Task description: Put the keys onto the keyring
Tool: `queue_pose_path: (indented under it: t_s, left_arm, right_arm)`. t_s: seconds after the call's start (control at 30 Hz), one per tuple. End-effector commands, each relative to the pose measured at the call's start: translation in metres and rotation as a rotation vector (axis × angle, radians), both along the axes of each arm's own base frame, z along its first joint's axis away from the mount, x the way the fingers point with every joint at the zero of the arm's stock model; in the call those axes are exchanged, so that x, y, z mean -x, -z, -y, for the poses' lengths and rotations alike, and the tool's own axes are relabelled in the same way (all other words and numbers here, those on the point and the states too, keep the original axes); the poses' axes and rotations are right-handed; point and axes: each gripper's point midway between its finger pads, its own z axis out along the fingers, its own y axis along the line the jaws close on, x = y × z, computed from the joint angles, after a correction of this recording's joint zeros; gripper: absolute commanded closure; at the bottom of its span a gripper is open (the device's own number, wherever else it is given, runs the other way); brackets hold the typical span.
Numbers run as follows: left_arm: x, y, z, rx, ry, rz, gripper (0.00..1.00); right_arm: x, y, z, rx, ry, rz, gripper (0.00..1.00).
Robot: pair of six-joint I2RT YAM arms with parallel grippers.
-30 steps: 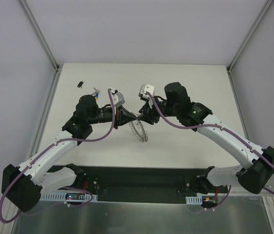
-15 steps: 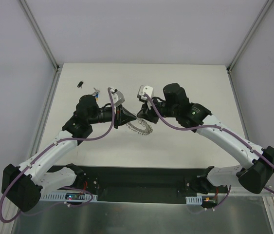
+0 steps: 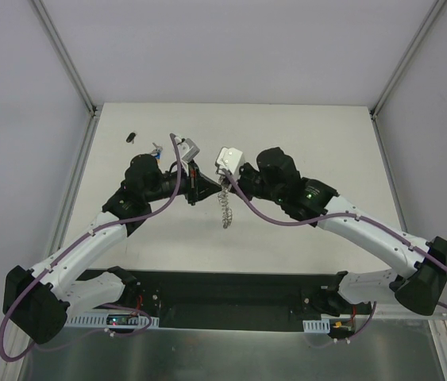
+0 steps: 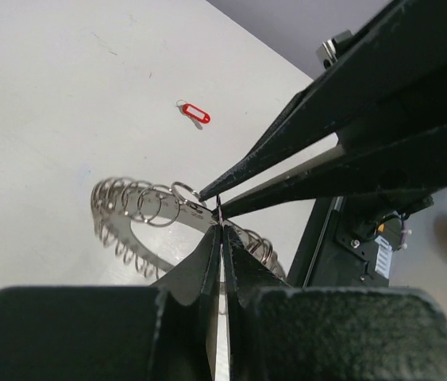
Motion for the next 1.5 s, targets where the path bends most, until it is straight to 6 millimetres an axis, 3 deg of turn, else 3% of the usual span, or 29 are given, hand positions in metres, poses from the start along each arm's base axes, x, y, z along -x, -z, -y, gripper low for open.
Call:
queue_pose_path:
  t_s: [0.0,0.3,0.5,0.63,0.87,1.03,1.23,1.47]
  left_arm:
    - [-0.011,-0.052,0.004,0.134,-0.06,0.044,1.0]
    - [-0.017,-0.039,-0.005,0.072,-0.102,0.111,1.0]
    - [-0.018,-0.034,-0.009,0.042,-0.108,0.133,1.0]
    - [-0.012,-0.027,-0.008,0.009,-0.055,0.178,1.0]
    - [-0.002,0.005,-0.012,-0.098,0.041,0.269,1.0]
    - [0.02,0.023,-0.025,-0.181,0.134,0.313,1.0]
    - [0.04,0.034,-0.029,-0.182,0.206,0.341,1.0]
    - [0.042,0.038,-0.025,-0.183,0.259,0.358,1.0]
  right_arm:
    - [-0.006,-0.014,0.003,0.0,0.066,0.112,0.85]
    - [-0.007,-0.014,0.016,0.001,0.129,0.112,0.69]
    - [-0.007,-0.01,0.028,-0.002,0.154,0.093,0.68]
    - [-0.006,-0.011,0.031,-0.061,0.159,0.029,0.67]
    - [-0.01,0.0,0.04,-0.136,0.182,-0.08,0.66]
    - [-0.013,0.008,0.052,-0.153,0.222,-0.122,0.65]
    - [0.001,0.011,0.045,-0.178,0.134,-0.182,0.63]
    - [0.022,0.006,0.021,-0.216,-0.026,-0.271,0.62]
